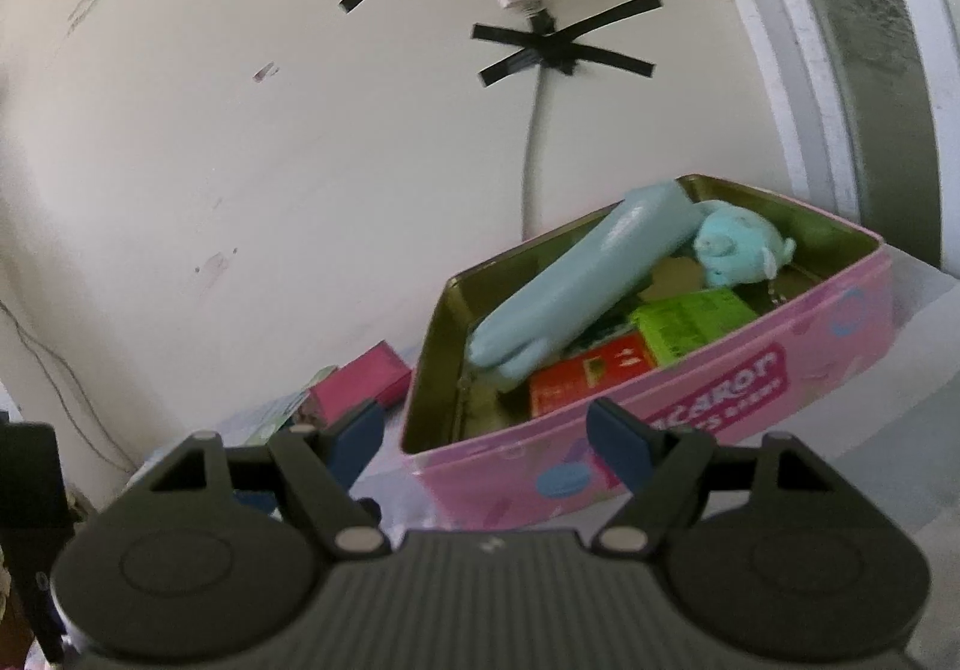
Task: Organize objects
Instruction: 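Move the right gripper toward the Crest toothpaste box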
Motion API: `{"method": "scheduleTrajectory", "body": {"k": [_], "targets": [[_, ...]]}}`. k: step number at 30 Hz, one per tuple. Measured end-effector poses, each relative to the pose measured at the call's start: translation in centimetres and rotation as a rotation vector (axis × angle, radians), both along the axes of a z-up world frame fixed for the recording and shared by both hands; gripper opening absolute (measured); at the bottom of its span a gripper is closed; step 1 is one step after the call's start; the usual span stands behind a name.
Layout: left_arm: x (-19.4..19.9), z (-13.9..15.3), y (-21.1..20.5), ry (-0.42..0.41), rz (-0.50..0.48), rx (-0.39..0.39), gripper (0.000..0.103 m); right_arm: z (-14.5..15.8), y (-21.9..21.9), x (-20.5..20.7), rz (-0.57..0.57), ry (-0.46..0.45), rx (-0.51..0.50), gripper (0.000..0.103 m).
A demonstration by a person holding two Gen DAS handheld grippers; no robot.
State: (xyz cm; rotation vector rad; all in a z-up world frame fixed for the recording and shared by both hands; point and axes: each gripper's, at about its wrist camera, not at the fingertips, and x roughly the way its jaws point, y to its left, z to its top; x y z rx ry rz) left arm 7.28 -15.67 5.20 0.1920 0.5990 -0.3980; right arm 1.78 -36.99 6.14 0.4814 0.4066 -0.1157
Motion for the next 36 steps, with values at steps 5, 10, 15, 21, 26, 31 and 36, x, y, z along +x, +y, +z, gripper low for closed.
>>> {"method": "scheduleTrajectory", "body": {"k": [5,10,15,21,26,31,36], "targets": [[0.7,-0.2,2.1,0.004,0.044,-0.010,0.087,0.1,1.7,0.9,0.030,0.002,-0.034,0.077],[1.6,-0.5,4.5,-0.003,0.090,-0.003,0.087,0.6,3.9,1.7,0.077,-0.007,-0.098,0.077],[2.8,-1.3,7.3,-0.003,0.158,0.019,0.087,1.0,6.5,3.0,0.136,-0.011,-0.142,0.077],[4.3,-2.2,10.8,0.018,0.229,0.015,0.087,0.7,9.6,4.9,0.212,0.008,-0.177,0.077],[5.3,-2.7,13.6,0.036,0.273,-0.001,0.087,-0.1,12.1,6.6,0.275,0.046,-0.193,0.077],[7.2,-1.9,18.6,0.027,0.404,-0.104,0.087,-1.0,14.1,9.2,0.343,0.102,-0.177,0.078],[8.1,-2.7,22.4,0.051,0.529,-0.186,0.087,-2.4,17.2,13.7,0.419,0.160,-0.169,0.081]]}}
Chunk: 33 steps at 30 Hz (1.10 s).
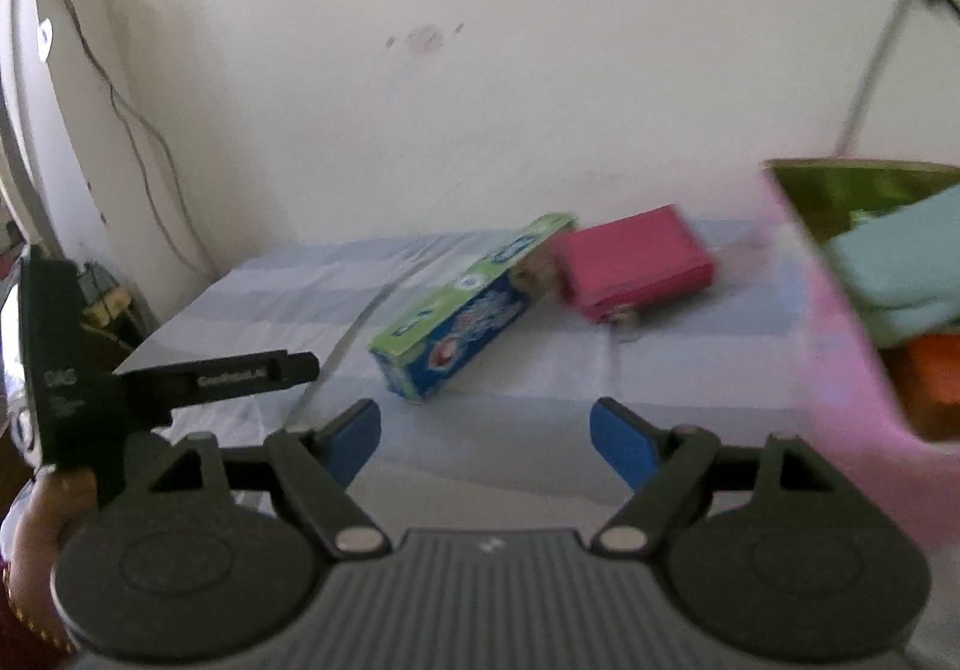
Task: Organize objects
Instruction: 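Move the right gripper toward the Crest toothpaste box, then grasp the toothpaste box with the right gripper, then lift the toothpaste box toward the pink tin with the right gripper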
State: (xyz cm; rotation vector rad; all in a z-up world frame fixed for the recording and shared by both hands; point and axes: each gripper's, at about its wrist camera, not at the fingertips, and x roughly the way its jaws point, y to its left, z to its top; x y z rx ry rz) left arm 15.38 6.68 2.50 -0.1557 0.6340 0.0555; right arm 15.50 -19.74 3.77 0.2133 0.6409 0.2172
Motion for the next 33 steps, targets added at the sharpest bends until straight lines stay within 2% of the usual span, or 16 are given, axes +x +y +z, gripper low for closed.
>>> {"method": "scheduleTrajectory", "body": {"k": [4,10,12,14,16,17,19,24,28,31,33], "targets": [[0.4,-0.5,1.6,0.034,0.025,-0.089,0.087,-1.2,3.1,3.8,0.031,0.035,-0.034,0.083],[-0.3,0.3,2.6,0.000,0.091,-0.073,0.087,-2.8,7.7,8.1,0.034,0.024,-0.136,0.085],[-0.2,0.3,3.3,0.010,0.073,-0.132,0.087,-3.4,8.1,9.3,0.008,0.034,-0.166,0.084],[-0.2,0.4,3.5,0.012,0.090,-0.140,0.087,-4.0,7.7,9.9,-0.020,0.057,-0.162,0.084],[0.3,0.2,3.7,0.010,0.088,-0.141,0.087,-4.4,7.2,10.2,-0.010,0.075,-0.136,0.073],[0.3,0.2,3.5,0.013,0.082,-0.135,0.087,-4.3,7.2,10.0,-0.002,0.072,-0.140,0.056],[0.6,-0.1,3.3,0.020,0.069,-0.127,0.087,-3.9,7.0,9.4,-0.004,0.063,-0.172,0.048],[0.3,-0.1,2.5,0.013,-0.009,-0.124,0.087,-3.4,3.0,4.6,0.034,0.087,-0.153,0.031],[-0.1,-0.4,0.5,0.004,-0.158,-0.122,0.090,-3.2,-2.4,-2.4,0.126,0.098,-0.125,0.031],[-0.6,-0.6,-1.7,0.010,-0.290,-0.114,0.090,-3.0,-6.9,-8.4,0.145,0.105,-0.104,0.031],[-1.1,-0.5,-3.0,0.021,-0.360,-0.132,0.091,-2.9,-10.1,-12.3,0.132,0.107,-0.120,0.036]]}}
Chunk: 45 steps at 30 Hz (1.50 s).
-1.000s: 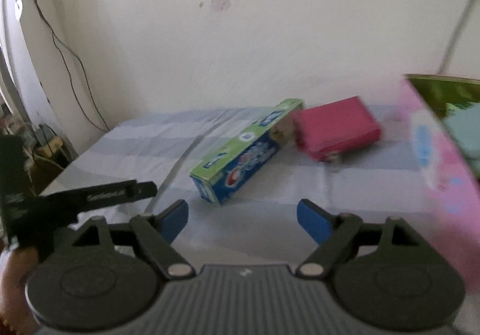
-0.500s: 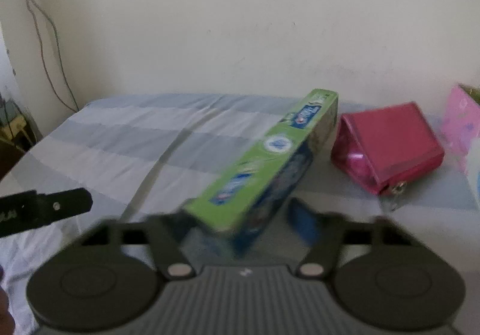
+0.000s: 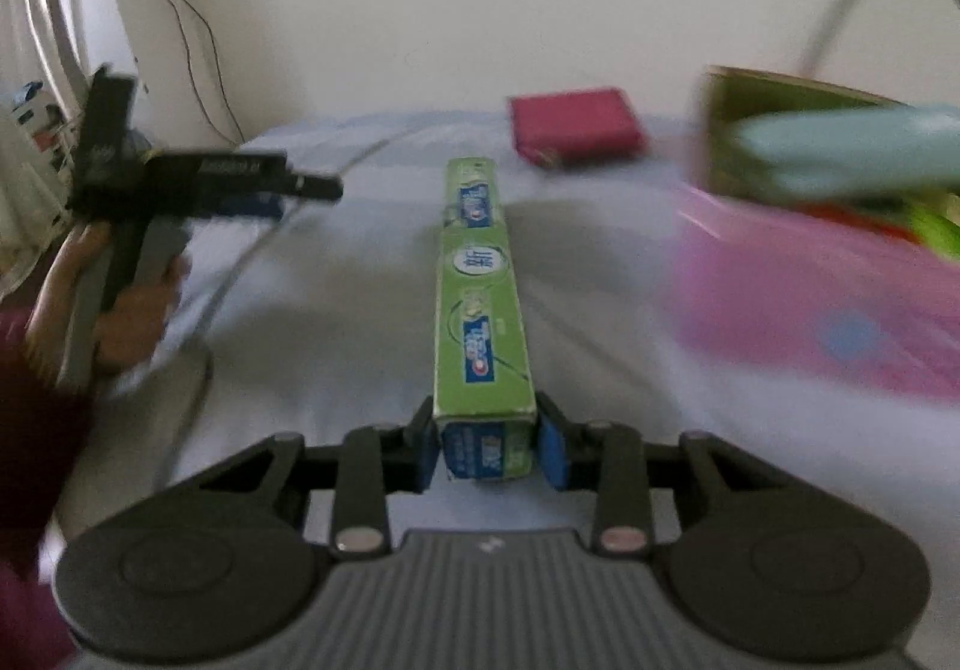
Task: Organize objects
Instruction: 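Lift the toothpaste box toward the pink tin with the right gripper, then lower the toothpaste box into the tin and open the right gripper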
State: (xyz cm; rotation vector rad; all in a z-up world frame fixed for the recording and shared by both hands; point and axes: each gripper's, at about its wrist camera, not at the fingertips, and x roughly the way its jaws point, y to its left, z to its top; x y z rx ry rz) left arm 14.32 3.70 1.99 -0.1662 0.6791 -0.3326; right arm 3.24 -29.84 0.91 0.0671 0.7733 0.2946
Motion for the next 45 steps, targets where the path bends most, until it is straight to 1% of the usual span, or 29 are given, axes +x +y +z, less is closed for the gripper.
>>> {"method": "scheduleTrajectory", "body": {"k": [2,4,5,6,7,8,10,12,13,15,17,22,23,24,25,27,30,32,34,37,39,42,45], "targets": [[-0.5,0.4,-1.5,0.016,-0.078,-0.029,0.091,0.2,-2.9,-3.0,-0.114,-0.015,-0.050,0.040],[-1.2,1.1,-3.4,0.009,-0.150,-0.032,0.091,0.3,-6.1,-4.9,-0.275,-0.029,-0.054,0.040],[-1.6,1.5,-4.4,-0.003,-0.182,-0.022,0.091,0.4,-8.0,-5.9,-0.373,-0.038,-0.029,0.042],[-1.8,1.8,-5.4,-0.011,-0.206,-0.012,0.091,0.3,-9.4,-6.6,-0.445,-0.047,0.008,0.042],[-2.1,2.1,-6.5,-0.015,-0.231,0.000,0.091,0.3,-10.6,-7.3,-0.497,-0.059,0.050,0.042],[-2.8,2.0,-7.5,-0.013,-0.248,0.005,0.091,0.2,-11.3,-7.9,-0.522,-0.074,0.095,0.042],[-3.1,2.1,-8.6,0.010,-0.283,-0.011,0.091,0.2,-11.4,-8.7,-0.513,-0.096,0.127,0.045],[-3.7,1.8,-9.4,0.038,-0.304,-0.028,0.091,0.3,-10.7,-8.8,-0.462,-0.115,0.105,0.055],[-3.9,1.7,-9.6,0.052,-0.311,-0.031,0.091,0.2,-10.1,-8.8,-0.439,-0.124,0.096,0.058],[-4.2,1.3,-10.0,0.073,-0.318,-0.028,0.091,0.2,-9.9,-8.7,-0.398,-0.137,0.097,0.062],[-4.1,1.0,-10.6,0.080,-0.316,-0.012,0.091,0.1,-10.1,-8.2,-0.376,-0.134,0.110,0.065],[-3.7,0.1,-12.3,0.116,-0.338,0.016,0.092,-0.1,-9.7,-6.3,-0.348,-0.126,0.109,0.065],[-3.7,0.0,-12.3,0.119,-0.347,-0.003,0.090,-0.2,-9.4,-6.2,-0.339,-0.127,0.111,0.065],[-3.6,-0.1,-12.3,0.130,-0.362,-0.025,0.084,-0.3,-9.2,-6.0,-0.328,-0.126,0.114,0.065],[-3.6,0.0,-12.2,0.142,-0.375,-0.049,0.075,-0.4,-9.0,-5.7,-0.315,-0.122,0.119,0.065],[-3.7,-0.1,-12.2,0.174,-0.419,-0.107,0.067,-0.8,-8.8,-5.1,-0.291,-0.099,0.143,0.057],[-4.6,0.2,-13.0,0.147,-0.413,-0.078,0.067,-1.0,-8.6,-5.0,-0.313,-0.113,0.127,0.054],[-4.8,0.6,-13.3,0.167,-0.419,-0.095,0.067,-0.7,-8.9,-5.3,-0.333,-0.122,0.131,0.054],[-5.3,1.8,-13.7,0.145,-0.427,-0.105,0.067,0.2,-9.3,-5.9,-0.346,-0.152,0.137,0.054],[-6.2,5.0,-14.9,0.054,-0.450,-0.108,0.067,2.4,-9.8,-7.1,-0.356,-0.228,0.127,0.054],[-6.2,6.9,-15.8,0.008,-0.462,-0.113,0.067,4.2,-10.6,-7.5,-0.365,-0.287,0.118,0.055],[-5.0,9.2,-18.3,-0.053,-0.483,-0.106,0.067,6.4,-11.9,-6.9,-0.391,-0.356,0.061,0.055],[-3.4,9.7,-21.2,-0.094,-0.487,-0.081,0.067,7.1,-13.7,-4.9,-0.430,-0.388,0.009,0.055]]}}
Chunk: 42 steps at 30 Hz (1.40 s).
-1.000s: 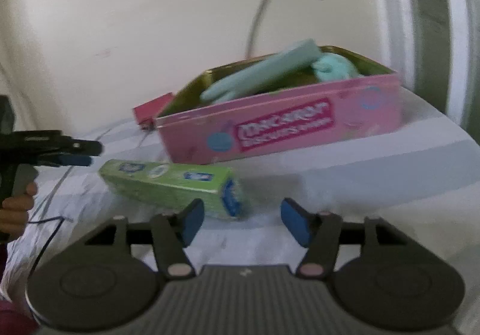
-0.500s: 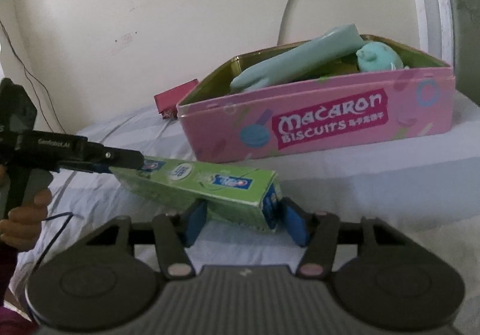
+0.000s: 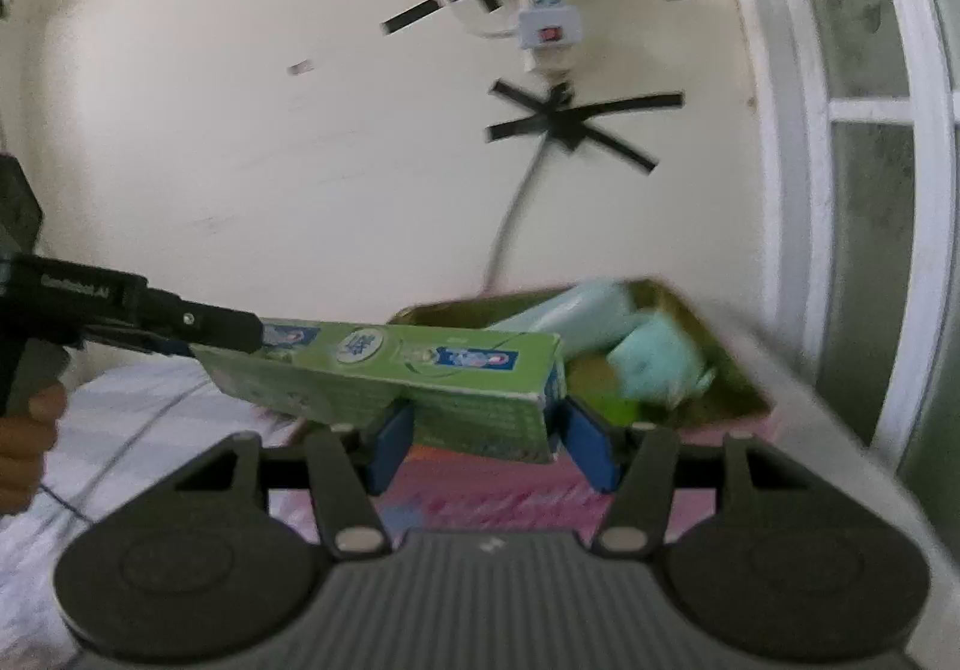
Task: Organize objects
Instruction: 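Lower the toothpaste box into the tin and open the right gripper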
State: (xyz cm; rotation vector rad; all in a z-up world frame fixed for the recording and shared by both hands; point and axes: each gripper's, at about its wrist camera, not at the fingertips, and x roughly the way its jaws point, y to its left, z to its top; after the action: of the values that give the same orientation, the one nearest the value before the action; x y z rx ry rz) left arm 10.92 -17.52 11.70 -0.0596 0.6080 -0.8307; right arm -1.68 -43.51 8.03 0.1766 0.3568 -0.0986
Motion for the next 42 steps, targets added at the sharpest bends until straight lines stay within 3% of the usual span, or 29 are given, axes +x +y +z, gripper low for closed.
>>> {"method": "scheduleTrajectory", "body": {"k": [9,13,18,24,31,42], "targets": [[5.9,-3.6,-6.7,0.049,0.052,0.118,0.065,-2.7,-5.2,7.6,-0.095,0.104,-0.010,0.056],[5.9,-4.7,-7.8,0.031,0.086,0.177,0.066,-3.7,-5.5,8.9,-0.155,0.078,-0.020,0.060],[3.8,-4.4,-8.0,-0.050,0.128,0.238,0.067,-3.7,-5.5,7.6,-0.180,0.025,0.092,0.061],[0.6,-4.4,-7.3,-0.101,0.137,0.291,0.067,-2.7,-5.7,2.9,-0.235,-0.057,0.255,0.064],[-2.7,-4.6,-6.4,-0.158,0.119,0.321,0.067,-1.6,-4.2,-1.0,-0.259,-0.074,0.284,0.066],[-4.8,-4.8,-4.2,-0.186,0.147,0.336,0.067,0.5,-2.6,-2.2,-0.227,-0.101,0.299,0.067]]}}
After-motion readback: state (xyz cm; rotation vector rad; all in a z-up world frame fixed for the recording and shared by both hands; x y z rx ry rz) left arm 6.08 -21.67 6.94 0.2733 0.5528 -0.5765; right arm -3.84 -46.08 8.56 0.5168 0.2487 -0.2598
